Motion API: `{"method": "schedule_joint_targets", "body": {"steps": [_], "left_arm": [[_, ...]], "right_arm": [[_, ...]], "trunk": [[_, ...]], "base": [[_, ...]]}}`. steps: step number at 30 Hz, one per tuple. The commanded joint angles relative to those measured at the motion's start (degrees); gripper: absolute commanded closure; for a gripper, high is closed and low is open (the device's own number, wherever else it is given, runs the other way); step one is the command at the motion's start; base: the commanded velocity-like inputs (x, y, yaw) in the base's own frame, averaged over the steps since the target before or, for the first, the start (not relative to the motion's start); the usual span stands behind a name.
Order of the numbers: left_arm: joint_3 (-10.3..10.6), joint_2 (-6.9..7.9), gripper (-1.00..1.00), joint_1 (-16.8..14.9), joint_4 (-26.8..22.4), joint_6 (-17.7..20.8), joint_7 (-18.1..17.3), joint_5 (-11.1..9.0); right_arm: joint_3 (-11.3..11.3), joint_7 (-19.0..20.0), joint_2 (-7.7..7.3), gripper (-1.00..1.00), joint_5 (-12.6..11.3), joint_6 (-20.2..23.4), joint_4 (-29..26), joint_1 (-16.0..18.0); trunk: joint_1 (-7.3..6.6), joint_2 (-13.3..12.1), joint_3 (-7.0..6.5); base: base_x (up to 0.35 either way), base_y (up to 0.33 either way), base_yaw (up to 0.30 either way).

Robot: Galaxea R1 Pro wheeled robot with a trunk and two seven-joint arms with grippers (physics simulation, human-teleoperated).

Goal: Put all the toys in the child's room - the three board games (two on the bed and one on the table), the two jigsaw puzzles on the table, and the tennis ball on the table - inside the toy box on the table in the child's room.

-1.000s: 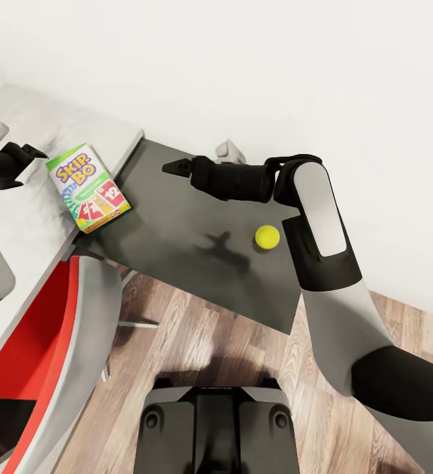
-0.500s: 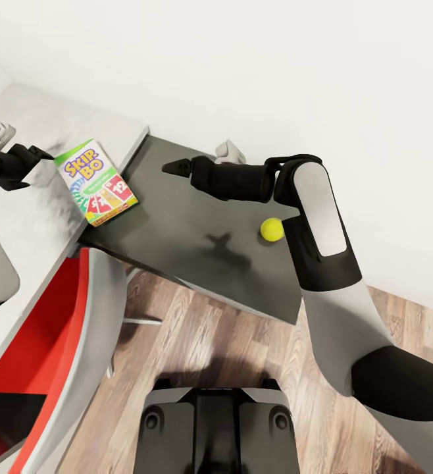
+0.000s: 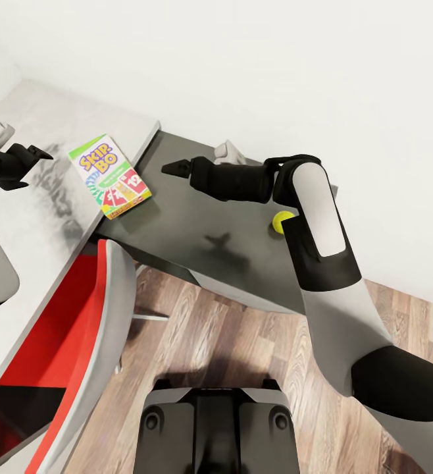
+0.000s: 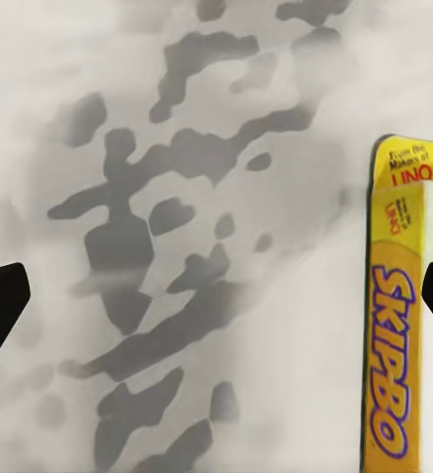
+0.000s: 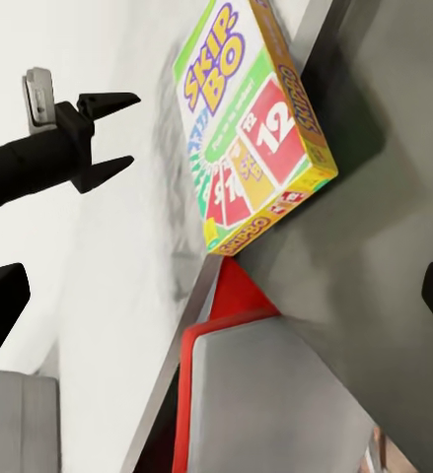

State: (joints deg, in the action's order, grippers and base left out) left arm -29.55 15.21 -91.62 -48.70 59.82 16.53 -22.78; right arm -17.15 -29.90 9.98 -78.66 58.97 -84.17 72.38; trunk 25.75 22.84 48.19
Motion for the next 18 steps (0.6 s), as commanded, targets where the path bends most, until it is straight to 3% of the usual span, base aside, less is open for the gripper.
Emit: {"method": "schedule_joint_targets", "body": {"steps": [1, 18], "left_arm": [[-0.07, 0.00, -1.00, -0.05, -0.03, 0.18, 0.52, -0.60], [-0.06, -0.12, -1.00, 0.41, -0.05, 0.18, 0.52, -0.68]], "right_arm": [[-0.02, -0.58, 0.02, -1.00, -0.53, 0.09, 0.01, 0.05], [-0.08, -0.60, 0.02, -1.00, -0.53, 0.12, 0.18, 0.05]], "trunk": [[0.03, 0.09, 0.03], [0.03, 0.09, -0.35]], "base": [[-0.007, 0.011, 0.000], [-0.031, 0.002, 0.021]]}}
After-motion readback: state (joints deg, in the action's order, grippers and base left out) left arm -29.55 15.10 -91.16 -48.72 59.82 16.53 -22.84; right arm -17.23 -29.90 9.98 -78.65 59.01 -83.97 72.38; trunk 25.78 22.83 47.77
